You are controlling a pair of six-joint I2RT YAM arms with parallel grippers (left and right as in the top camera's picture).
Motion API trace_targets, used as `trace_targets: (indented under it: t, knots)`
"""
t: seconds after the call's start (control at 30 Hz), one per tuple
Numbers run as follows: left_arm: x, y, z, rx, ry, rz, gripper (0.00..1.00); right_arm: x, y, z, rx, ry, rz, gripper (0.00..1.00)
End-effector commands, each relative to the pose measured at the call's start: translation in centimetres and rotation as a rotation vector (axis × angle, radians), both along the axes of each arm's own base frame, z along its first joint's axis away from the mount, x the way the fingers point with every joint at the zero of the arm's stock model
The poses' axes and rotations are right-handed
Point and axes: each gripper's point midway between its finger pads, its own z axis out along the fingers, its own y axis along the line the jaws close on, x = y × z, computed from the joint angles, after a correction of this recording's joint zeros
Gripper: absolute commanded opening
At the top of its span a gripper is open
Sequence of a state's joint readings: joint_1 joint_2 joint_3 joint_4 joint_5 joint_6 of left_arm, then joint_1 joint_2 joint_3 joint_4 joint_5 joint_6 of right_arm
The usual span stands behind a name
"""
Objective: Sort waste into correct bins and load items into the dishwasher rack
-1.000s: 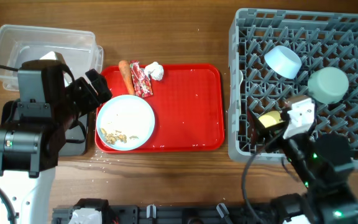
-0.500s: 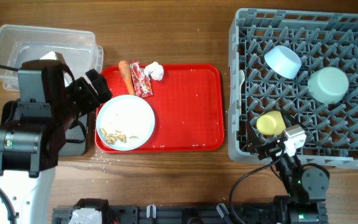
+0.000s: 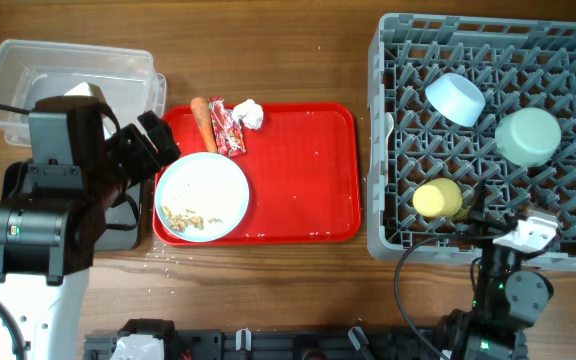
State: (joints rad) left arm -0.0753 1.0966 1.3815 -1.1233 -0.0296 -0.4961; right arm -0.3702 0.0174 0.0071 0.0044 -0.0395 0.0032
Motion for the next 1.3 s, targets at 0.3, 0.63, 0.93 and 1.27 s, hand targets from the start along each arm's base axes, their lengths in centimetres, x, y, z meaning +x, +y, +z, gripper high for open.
trace_targets:
  t: [0.3, 0.63, 0.93, 1.27]
  knots:
    - [0.1, -0.4, 0.7, -0.034, -0.021, -0.010, 1.00, -0.9, -1.9, 0.2, 0.009, -0.018, -0.092, 1.00]
    - [6.3, -5.0, -1.2, -0.068, -0.040, -0.192, 0.99, -0.9, -1.9, 0.2, 0.009, -0.018, -0.091, 0.99]
    - [18.4, -12.9, -22.1, 0.081, 0.165, -0.321, 0.81, -0.9, -1.9, 0.2, 0.009, -0.018, -0.092, 1.00]
    - [18.8, -14.1, -26.1, 0.085, 0.205, -0.342, 0.04, -0.9, -1.9, 0.2, 0.009, -0.018, -0.091, 1.00]
